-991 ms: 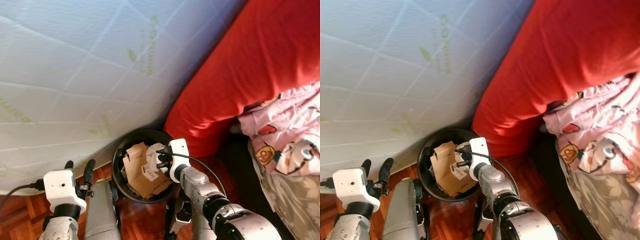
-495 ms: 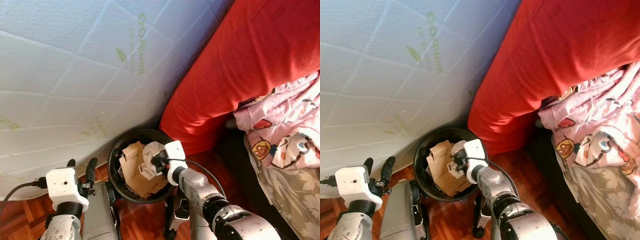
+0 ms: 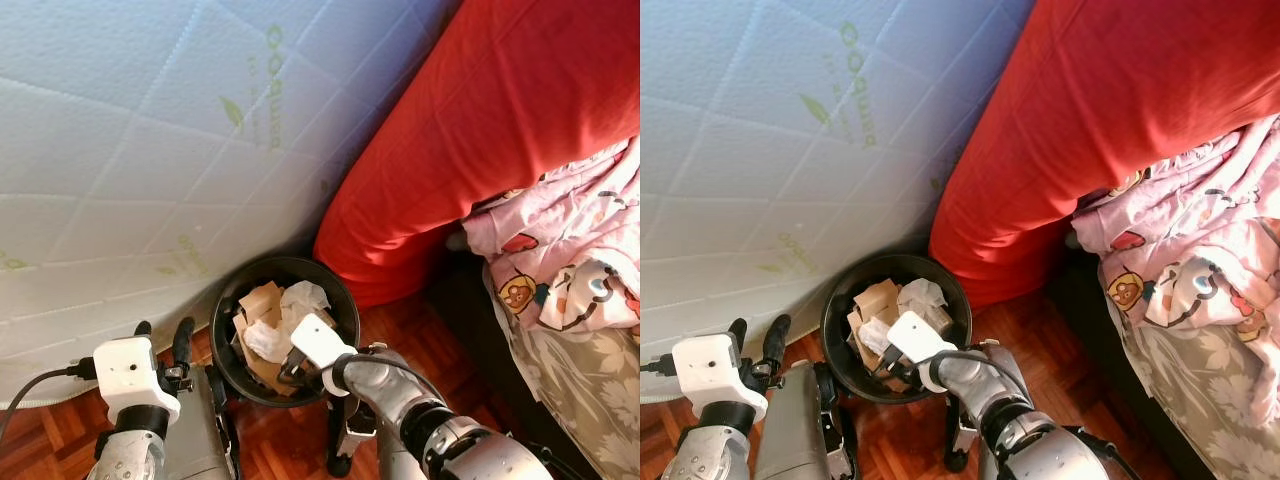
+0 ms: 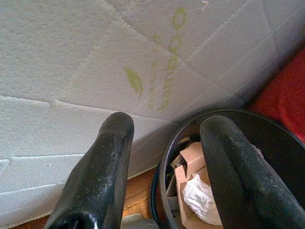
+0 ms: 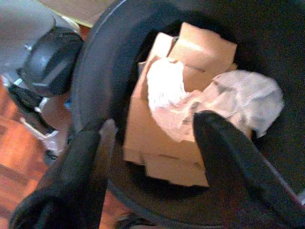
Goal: Clean up the room
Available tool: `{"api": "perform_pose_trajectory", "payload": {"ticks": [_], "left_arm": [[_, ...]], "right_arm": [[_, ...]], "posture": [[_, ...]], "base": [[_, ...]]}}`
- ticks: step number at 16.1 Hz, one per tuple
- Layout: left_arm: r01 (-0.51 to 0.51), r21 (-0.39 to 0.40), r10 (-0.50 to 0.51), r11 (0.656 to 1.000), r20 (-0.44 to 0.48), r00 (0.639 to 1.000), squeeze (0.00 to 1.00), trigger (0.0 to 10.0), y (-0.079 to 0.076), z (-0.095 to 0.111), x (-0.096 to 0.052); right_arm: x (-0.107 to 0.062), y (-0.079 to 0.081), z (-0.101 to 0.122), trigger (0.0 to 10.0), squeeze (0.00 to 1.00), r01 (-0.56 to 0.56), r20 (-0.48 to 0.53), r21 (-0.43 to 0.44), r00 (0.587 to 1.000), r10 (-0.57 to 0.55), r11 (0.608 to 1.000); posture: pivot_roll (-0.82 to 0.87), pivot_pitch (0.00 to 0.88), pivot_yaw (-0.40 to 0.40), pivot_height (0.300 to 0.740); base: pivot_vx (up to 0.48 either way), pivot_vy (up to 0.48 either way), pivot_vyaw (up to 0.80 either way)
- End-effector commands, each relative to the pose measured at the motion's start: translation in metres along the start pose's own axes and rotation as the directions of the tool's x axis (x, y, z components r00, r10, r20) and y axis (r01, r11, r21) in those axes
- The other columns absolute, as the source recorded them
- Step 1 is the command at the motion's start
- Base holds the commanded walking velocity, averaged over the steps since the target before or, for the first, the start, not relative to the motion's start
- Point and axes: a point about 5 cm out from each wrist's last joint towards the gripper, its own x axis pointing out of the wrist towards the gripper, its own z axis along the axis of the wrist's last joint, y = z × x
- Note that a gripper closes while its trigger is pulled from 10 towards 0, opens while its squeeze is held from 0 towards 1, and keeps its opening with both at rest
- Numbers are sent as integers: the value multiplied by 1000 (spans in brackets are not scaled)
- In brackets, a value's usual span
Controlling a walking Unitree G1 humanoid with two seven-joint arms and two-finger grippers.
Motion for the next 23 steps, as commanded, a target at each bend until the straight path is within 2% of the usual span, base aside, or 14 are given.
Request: {"api": "perform_pose_trajectory", "payload": {"ticks": [1, 3, 5, 6, 9, 12, 13, 15, 16, 17, 18, 19, 21, 23], "left_arm": [[-22, 15, 22, 1000, -25, 999, 0, 10000, 3, -7, -4], [-24, 18, 25, 1000, -26, 999, 0, 10000, 7, -12, 4], [-27, 23, 27, 999, -31, 999, 0, 10000, 10, -17, 10], [-26, 29, 27, 999, -40, 999, 0, 10000, 14, -23, 19], [3, 33, -1, 999, -42, 999, 0, 10000, 16, -28, 33], [38, 38, -36, 999, -54, 998, 0, 10000, 11, -38, 50], [41, 40, -38, 998, -63, 997, 0, 10000, 13, -41, 54], [51, 49, -47, 997, -86, 995, 0, 10000, 17, -49, 60], [53, 51, -48, 997, -89, 995, 0, 10000, 17, -50, 62], [55, 59, -48, 997, -109, 993, 0, 10000, 20, -55, 66], [57, 62, -48, 996, -140, 989, 0, 10000, 25, -63, 71], [48, 53, -39, 997, -162, 986, 0, 10000, 28, -69, 73], [42, 39, -33, 998, -206, 978, 0, 10000, 31, -79, 77], [40, 27, -31, 999, -267, 963, 0, 10000, 32, -92, 75]], "right_arm": [[5, 13, 6, 10000, 0, 33, 51, 84, 998, -37, 996], [1, -12, 24, 10000, 0, 130, 129, 243, 978, -165, 961], [-4, -30, 35, 10000, 0, 147, 187, 315, 959, -213, 938], [-11, -47, 42, 10000, 0, 145, 251, 434, 928, -274, 889], [-38, -82, 50, 10000, 0, 193, 388, 413, 847, -363, 890], [-82, -108, 6, 10000, 0, 307, 322, 505, 800, -506, 807], [-103, -116, -20, 10000, 0, 388, 252, 552, 767, -590, 738], [-123, -118, -67, 10000, 0, 454, 140, 622, 737, -661, 638], [-126, -118, -74, 10000, 0, 465, 118, 635, 731, -672, 617], [-131, -118, -101, 10000, 0, 499, 23, 695, 704, -709, 518], [-133, -105, -128, 10000, 0, 551, -91, 682, 717, -691, 482], [-134, -94, -145, 10000, 0, 604, -176, 635, 720, -671, 482], [-138, -71, -176, 10000, 0, 627, -319, 693, 709, -629, 356], [-132, -53, -188, 10000, 0, 636, -380, 683, 729, -569, 359]], "posture": [[262, 525, -243, 585], [245, 474, -229, 585], [232, 432, -219, 585], [227, 380, -197, 585], [192, 299, -162, 585], [175, 206, -125, 585], [142, 157, -99, 585], [128, 93, -71, 585], [128, 93, -71, 585], [117, 40, -46, 585], [103, 0, -37, 585], [102, 0, -29, 585], [99, 0, -19, 585], [102, 0, -17, 585]], "base": [[0, 0, 0], [0, 0, 0], [0, 0, 0], [0, 0, 0], [0, 0, 0], [0, 0, 0], [0, 0, 0], [0, 0, 0], [0, 0, 0], [0, 0, 0], [0, 0, 0], [0, 0, 0], [0, 0, 0], [0, 0, 0]]}}
